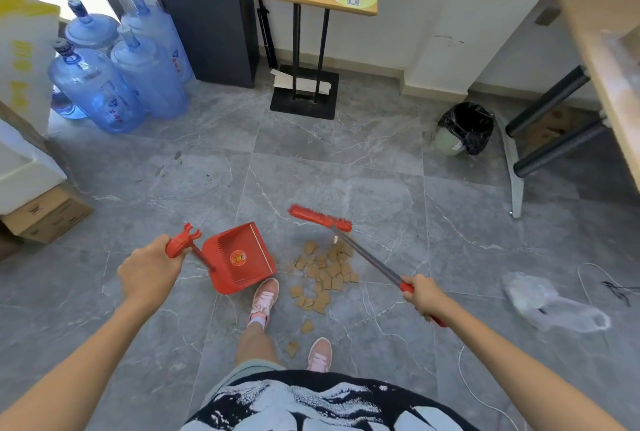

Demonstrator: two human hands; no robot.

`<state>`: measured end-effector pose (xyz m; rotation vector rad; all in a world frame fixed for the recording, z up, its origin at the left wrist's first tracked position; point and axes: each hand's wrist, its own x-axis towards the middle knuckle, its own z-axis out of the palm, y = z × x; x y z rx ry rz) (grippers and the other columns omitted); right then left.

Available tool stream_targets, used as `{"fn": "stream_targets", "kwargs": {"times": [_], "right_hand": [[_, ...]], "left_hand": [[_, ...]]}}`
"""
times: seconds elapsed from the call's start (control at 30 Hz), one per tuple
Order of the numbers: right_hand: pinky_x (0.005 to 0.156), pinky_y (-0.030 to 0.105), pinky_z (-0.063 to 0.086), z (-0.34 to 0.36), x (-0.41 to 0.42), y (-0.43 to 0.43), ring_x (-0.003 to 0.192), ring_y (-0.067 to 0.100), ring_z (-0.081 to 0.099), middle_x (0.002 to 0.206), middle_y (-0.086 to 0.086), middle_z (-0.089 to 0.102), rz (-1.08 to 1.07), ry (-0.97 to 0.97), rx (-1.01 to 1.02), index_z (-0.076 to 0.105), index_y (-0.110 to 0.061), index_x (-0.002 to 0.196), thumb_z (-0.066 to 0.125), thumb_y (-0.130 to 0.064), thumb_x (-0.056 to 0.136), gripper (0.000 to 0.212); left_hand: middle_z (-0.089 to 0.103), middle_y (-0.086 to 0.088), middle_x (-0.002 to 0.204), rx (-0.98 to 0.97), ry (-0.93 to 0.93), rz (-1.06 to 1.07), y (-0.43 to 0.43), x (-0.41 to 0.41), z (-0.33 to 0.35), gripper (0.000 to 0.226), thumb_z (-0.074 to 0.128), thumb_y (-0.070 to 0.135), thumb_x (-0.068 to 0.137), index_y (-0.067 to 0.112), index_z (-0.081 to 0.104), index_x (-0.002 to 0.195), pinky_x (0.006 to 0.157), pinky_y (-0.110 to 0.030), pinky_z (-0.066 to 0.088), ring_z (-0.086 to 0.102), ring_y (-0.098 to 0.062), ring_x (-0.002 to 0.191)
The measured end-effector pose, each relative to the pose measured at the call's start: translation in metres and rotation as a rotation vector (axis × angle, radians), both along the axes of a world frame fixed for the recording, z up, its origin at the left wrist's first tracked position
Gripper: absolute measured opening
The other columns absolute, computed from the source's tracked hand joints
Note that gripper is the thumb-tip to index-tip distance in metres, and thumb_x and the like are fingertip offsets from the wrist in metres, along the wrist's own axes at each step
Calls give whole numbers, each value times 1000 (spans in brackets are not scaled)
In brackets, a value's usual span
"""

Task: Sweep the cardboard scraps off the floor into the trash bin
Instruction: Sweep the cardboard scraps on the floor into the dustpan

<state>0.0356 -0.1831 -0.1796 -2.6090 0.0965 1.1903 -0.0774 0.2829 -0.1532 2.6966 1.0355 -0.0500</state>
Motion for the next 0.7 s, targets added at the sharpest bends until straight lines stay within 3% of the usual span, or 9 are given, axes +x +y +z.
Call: {"fn": "stream_targets", "kwargs": {"times": [0.13,0.27,0.47,0.53,0.63,0.7], "right_hand": [[34,23,34,1,28,29,43,17,42,56,4,44,-137,-10,23,53,-11,89,46,-6,90,10],[37,22,37,-15,48,57,42,19,44,60,12,49,-342,28,10,59,-2,103,46,-3,90,18],[35,16,33,-30,71,88,38,17,42,58,14,48,-487,133,-26,53,4,111,40,-2,93,23],[37,17,34,-40,72,97,39,18,42,59,15,48,-512,151,-48,52,6,109,37,4,91,22],[46,25,33,-52,68,110,43,18,41,58,15,47,-563,202,-83,49,6,87,37,7,90,13],[47,26,33,-59,57,115,43,18,41,57,15,47,-604,242,-78,50,7,88,40,6,90,11]], "left_hand": [[64,-19,65,-13,20,-26,2,17,-4,39,64,50,85,14,59,71,59,-35,42,64,-43,67],[64,-17,62,-32,48,-62,10,39,-9,38,64,48,85,13,59,71,57,-34,41,64,-40,64],[62,-17,59,-41,73,-137,30,73,-15,38,66,45,85,11,57,69,53,-33,38,62,-41,60],[62,-17,58,-39,89,-142,38,84,-17,38,67,45,84,11,58,69,54,-33,38,62,-41,59],[61,-15,58,-51,87,-148,44,95,-19,37,67,44,85,11,57,70,54,-33,37,61,-41,59],[60,-15,57,-59,91,-163,47,99,-20,36,67,42,85,11,58,71,53,-33,36,60,-40,58]]}}
